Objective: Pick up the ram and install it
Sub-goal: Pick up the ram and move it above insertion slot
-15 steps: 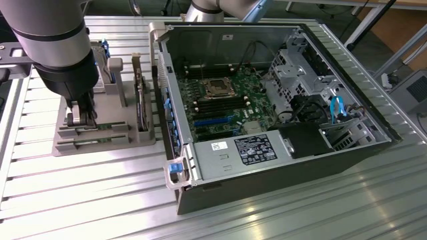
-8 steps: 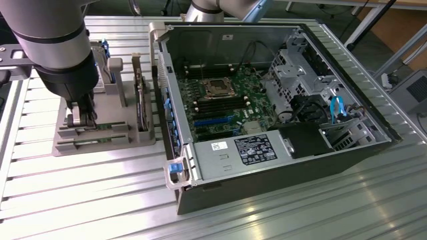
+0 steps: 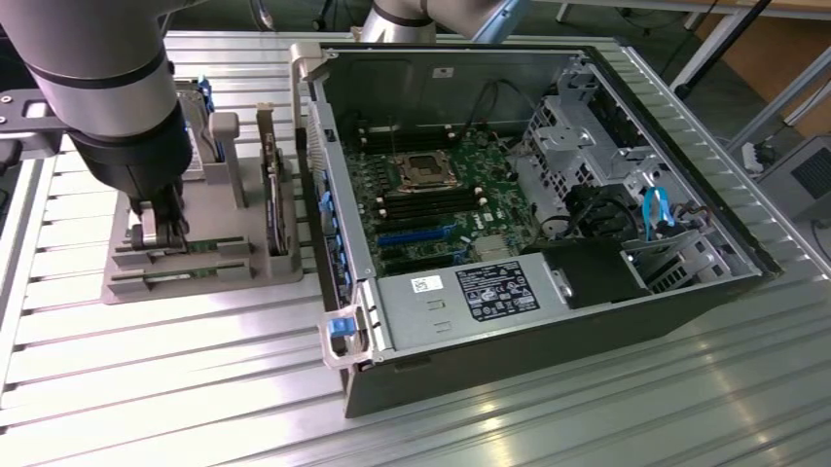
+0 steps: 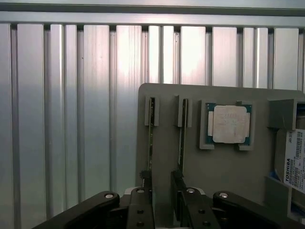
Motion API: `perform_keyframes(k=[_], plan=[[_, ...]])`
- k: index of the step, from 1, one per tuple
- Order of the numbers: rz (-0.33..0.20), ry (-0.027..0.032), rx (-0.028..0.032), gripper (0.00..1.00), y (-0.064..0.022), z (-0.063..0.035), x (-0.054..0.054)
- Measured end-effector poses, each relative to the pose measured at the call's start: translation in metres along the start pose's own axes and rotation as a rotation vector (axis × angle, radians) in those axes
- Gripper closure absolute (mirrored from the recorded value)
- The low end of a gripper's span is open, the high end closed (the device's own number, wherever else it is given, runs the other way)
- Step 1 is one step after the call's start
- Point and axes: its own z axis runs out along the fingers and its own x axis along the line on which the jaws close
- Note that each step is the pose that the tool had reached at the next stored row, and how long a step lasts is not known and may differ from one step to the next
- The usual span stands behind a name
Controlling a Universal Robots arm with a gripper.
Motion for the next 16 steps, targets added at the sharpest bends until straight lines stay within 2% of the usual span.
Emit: perform_keyframes(k=[16], plan=[[0.0, 0.0, 0.0001, 0.7, 0.0013, 0.0058, 0.0002]])
